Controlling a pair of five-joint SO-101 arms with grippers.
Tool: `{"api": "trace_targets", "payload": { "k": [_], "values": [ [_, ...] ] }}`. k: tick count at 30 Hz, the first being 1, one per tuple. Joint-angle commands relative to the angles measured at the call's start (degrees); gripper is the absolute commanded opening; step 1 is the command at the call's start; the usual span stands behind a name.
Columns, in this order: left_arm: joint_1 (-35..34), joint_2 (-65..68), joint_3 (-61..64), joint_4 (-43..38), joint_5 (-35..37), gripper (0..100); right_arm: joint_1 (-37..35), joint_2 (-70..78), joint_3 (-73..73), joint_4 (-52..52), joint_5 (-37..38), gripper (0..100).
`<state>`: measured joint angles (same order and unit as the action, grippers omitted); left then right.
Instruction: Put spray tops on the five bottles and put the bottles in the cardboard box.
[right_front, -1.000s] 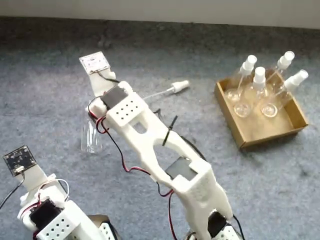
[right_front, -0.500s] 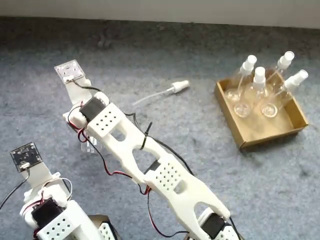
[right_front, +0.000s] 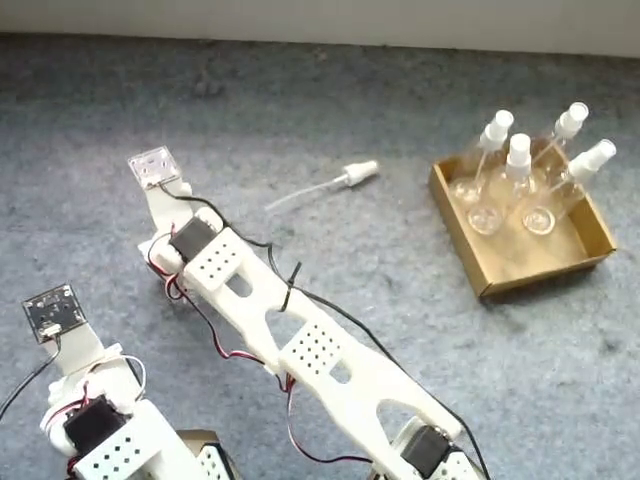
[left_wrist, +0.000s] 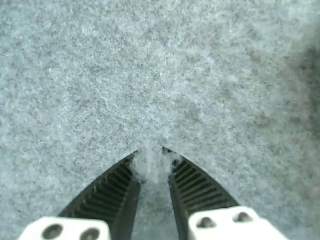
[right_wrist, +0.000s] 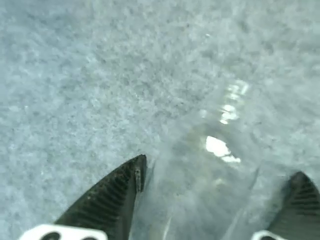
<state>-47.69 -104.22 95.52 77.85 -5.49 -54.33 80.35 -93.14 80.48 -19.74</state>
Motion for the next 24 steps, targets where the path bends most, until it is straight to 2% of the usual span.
{"api": "trace_targets", "payload": {
  "k": [1, 5, 9, 16, 21, 24],
  "values": [
    [0.8, -0.6, 0.7, -0.6, -0.5, 1, -0.6, -1.4, -7.3, 2.1, -0.6, 15.7],
    [0.8, -0.6, 0.7, -0.6, -0.5, 1, -0.1, -2.7, -8.2, 2.6, -0.5, 0.2],
    [0.8, -0.6, 0.9, -0.6, -0.5, 1, 0.5, -4.4, -8.3, 3.1, -0.2, 0.9],
    [0.8, -0.6, 0.9, -0.6, -0.5, 1, 2.2, -13.7, -8.3, 12.4, 0.8, 1.2],
    [0.8, -0.6, 1.0, -0.6, -0.5, 1, 5.8, -21.8, -8.2, 18.1, 13.7, 1.2],
    [0.8, -0.6, 1.0, -0.6, -0.5, 1, 7.9, -26.3, -8.2, 20.8, 15.3, 1.2]
  ]
}}
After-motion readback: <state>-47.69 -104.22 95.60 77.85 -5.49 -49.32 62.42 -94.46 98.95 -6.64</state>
